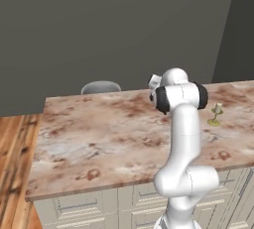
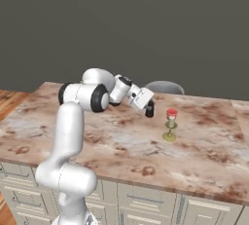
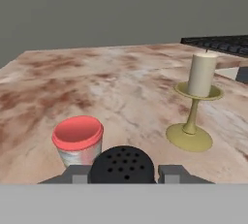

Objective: Move the mustard and shaker from the cabinet to the dining counter.

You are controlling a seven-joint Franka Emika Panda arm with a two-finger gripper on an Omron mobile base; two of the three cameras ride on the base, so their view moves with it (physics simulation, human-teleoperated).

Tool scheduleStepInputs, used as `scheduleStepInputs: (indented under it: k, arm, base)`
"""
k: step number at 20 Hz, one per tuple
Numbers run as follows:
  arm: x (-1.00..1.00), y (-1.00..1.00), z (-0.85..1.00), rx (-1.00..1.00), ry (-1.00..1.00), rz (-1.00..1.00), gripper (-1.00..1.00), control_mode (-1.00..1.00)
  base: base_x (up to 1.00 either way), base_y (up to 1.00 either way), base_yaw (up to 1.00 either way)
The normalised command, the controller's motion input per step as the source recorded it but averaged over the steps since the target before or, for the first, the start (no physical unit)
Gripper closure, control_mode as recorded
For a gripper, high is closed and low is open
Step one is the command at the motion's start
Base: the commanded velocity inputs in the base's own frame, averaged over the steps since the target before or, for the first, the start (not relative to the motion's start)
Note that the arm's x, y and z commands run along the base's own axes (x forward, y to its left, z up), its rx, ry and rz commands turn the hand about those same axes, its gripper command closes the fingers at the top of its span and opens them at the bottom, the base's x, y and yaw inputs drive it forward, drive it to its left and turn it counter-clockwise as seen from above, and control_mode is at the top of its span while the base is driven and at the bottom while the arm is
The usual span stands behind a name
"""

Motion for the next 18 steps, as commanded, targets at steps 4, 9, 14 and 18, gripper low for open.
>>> scheduleStepInputs:
  k: [4,9,14,18]
  arm:
    - [0.21,-0.24,-0.47,-0.01,0.0,-0.11,1.0,-1.0]
    - [0.07,-0.16,-0.56,0.0,0.0,-0.06,1.0,-1.0]
    - [0.11,-0.14,-0.63,0.0,0.0,-0.03,1.0,-1.0]
    - [0.0,-0.12,-0.46,0.0,0.0,-0.03,1.0,-1.0]
  base:
    - [0.0,0.0,0.0]
    - [0.0,0.0,0.0]
    - [0.0,0.0,0.0]
    - [0.0,0.0,0.0]
